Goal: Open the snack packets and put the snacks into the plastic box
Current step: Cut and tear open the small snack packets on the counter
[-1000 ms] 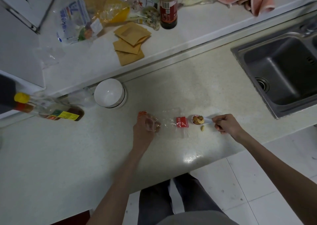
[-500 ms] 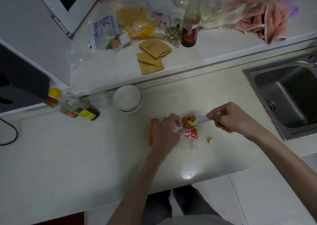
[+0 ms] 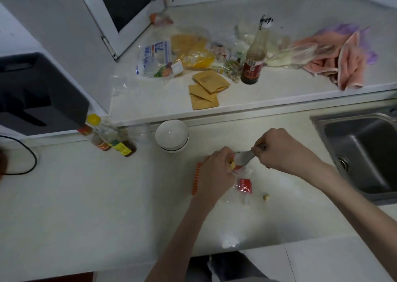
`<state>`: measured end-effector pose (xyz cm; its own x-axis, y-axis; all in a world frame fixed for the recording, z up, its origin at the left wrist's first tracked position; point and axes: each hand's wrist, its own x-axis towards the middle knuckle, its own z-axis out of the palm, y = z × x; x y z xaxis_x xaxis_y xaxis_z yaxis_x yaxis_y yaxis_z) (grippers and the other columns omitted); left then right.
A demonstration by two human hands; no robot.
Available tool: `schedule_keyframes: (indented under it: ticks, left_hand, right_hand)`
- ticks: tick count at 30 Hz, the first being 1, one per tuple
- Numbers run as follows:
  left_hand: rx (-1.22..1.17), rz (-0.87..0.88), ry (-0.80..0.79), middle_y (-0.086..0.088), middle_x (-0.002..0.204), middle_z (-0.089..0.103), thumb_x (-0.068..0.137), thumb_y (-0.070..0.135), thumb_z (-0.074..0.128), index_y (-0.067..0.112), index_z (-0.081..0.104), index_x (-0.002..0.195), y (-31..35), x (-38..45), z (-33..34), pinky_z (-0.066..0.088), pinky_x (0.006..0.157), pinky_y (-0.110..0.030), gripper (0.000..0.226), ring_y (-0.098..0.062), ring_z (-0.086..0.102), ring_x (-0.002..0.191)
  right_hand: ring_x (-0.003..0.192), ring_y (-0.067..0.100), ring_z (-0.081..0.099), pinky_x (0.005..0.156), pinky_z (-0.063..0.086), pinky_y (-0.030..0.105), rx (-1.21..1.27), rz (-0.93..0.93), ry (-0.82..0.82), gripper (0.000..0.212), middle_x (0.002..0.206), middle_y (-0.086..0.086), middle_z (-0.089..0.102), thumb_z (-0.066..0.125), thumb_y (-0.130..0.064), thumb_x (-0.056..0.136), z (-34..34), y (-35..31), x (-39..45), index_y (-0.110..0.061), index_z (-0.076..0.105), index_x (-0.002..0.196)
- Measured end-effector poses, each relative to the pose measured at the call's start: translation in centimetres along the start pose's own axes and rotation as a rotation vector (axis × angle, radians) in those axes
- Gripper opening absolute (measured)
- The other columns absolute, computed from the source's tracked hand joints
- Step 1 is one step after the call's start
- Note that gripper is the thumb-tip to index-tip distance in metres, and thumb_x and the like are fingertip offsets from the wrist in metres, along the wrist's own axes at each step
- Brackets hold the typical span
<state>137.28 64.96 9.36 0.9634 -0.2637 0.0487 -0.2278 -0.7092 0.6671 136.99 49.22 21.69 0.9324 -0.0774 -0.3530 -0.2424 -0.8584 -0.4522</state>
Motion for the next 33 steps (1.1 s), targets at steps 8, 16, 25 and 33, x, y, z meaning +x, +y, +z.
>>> schedule_keyframes:
  ticks: [8, 16, 25, 33]
  left_hand:
    - [-0.230, -0.067, -0.063, 0.017, 0.066, 0.053, 0.073, 0.040, 0.080, 0.028, 0.047, 0.085, 0.8, 0.4, 0.6, 0.038, 0.057, 0.000, 0.037, 0.018, 0.053, 0.070]
    - [-0.261, 0.005, -0.077, 0.019, 0.064, 0.053, 0.072, 0.025, 0.082, 0.036, 0.044, 0.080, -1.0, 0.1, 4.8, 0.037, 0.058, -0.004, 0.041, 0.009, 0.054, 0.061]
    - [-0.188, -0.085, -0.289, 0.019, 0.066, 0.056, 0.072, 0.028, 0.083, 0.041, 0.043, 0.073, -3.6, -2.4, 9.8, 0.040, 0.057, -0.004, 0.042, 0.014, 0.057, 0.069]
    - [-0.088, -0.183, -0.415, 0.013, 0.069, 0.058, 0.072, 0.032, 0.083, 0.030, 0.049, 0.078, -4.7, -3.3, 11.6, 0.035, 0.054, -0.008, 0.035, 0.005, 0.053, 0.060]
  right_hand:
    - [0.037, 0.002, 0.047, 0.038, 0.031, 0.007, 0.355, -0.080, 0.244, 0.023, 0.042, -0.006, 0.059, 0.062, -0.014, 0.085, 1.4, 1.2, 0.4, -0.015, 0.073, 0.065]
    - [0.057, -0.008, 0.056, 0.056, 0.037, 0.005, 0.582, -0.021, 0.491, 0.030, 0.064, -0.011, 0.062, 0.049, -0.021, 0.097, 3.9, 6.4, 0.9, -0.006, 0.063, 0.075]
    - [0.060, 0.025, 0.060, 0.052, 0.038, 0.027, 0.279, 0.258, 0.140, 0.024, 0.072, 0.010, 0.062, 0.041, 0.008, 0.083, 12.9, 16.4, 2.0, -0.007, 0.059, 0.090]
    - [0.080, 0.029, 0.063, 0.069, 0.050, 0.031, 0.165, 0.372, -0.069, 0.018, 0.092, 0.015, 0.067, 0.064, -0.020, 0.081, 18.9, 20.1, 2.0, -0.008, 0.060, 0.093]
